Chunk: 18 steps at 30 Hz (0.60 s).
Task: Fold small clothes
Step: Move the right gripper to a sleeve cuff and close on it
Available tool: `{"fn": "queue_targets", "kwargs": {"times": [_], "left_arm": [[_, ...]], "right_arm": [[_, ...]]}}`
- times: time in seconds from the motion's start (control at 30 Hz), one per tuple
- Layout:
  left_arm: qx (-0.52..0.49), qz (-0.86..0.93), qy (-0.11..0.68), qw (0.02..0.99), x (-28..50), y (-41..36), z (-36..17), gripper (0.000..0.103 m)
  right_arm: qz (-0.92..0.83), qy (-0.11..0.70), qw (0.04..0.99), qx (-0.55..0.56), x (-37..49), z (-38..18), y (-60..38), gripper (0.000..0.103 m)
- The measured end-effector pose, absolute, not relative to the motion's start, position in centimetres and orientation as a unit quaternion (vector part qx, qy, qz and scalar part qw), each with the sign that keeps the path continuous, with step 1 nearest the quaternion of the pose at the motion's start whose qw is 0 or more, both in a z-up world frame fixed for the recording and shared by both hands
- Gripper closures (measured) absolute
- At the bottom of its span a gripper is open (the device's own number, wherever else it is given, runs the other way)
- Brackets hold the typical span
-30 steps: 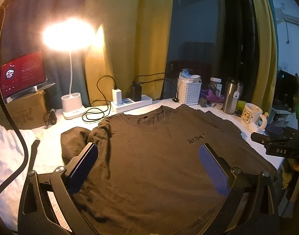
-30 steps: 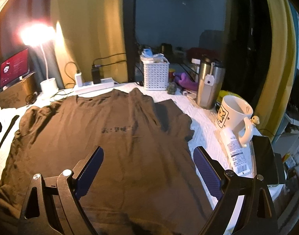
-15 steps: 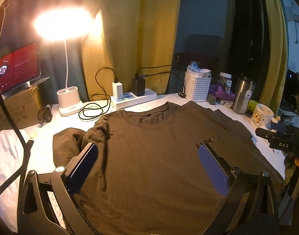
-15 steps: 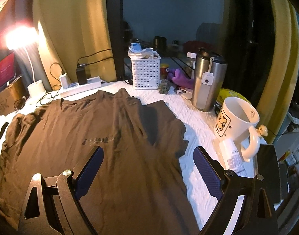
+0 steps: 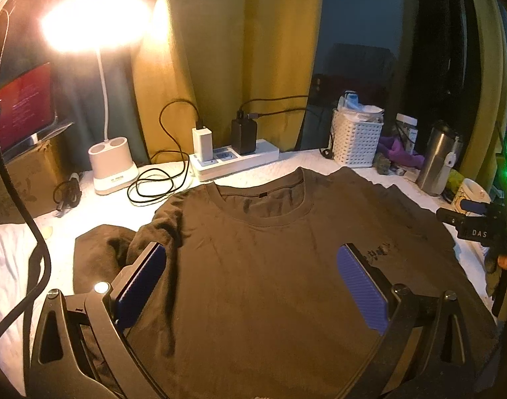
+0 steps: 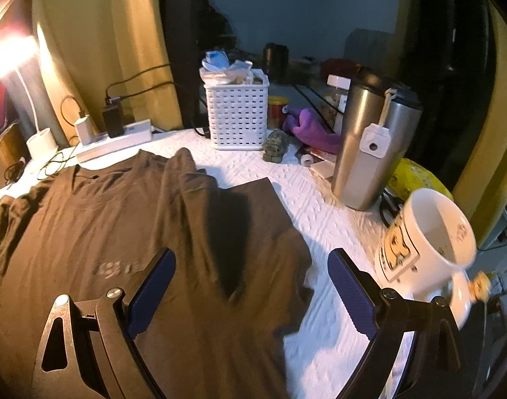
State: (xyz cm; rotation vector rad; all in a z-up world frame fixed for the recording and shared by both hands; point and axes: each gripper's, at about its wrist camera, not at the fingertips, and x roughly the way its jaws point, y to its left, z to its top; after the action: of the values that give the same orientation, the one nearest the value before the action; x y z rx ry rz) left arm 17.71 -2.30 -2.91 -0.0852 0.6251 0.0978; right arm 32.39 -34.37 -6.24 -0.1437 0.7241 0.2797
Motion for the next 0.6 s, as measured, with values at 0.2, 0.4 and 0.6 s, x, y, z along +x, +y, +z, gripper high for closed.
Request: {"fn": "queue_targets", "kwargs": {"times": [0.2, 0.4, 0.6], "left_arm": [[-0.041, 0.053, 0.318, 0.946, 19.7, -2.4, -3.5, 0.002], [-0.039, 0.058, 0.328, 0.942, 21.2, -2.1, -4.0, 0.002], [-0.043, 0.064, 0.338, 0.938, 21.9, -1.7, -4.6, 0.002]], "right_arm": [[0.141, 0.365, 0.917, -0.076, 36.6, -7.4, -34.5, 0.009], [0.149, 0.381, 0.910, -0.074, 40.8, -8.6, -34.7, 0.021], [0.170, 0.410, 0.893, -0.080, 43.1, -10.3, -34.0, 0.026]]}}
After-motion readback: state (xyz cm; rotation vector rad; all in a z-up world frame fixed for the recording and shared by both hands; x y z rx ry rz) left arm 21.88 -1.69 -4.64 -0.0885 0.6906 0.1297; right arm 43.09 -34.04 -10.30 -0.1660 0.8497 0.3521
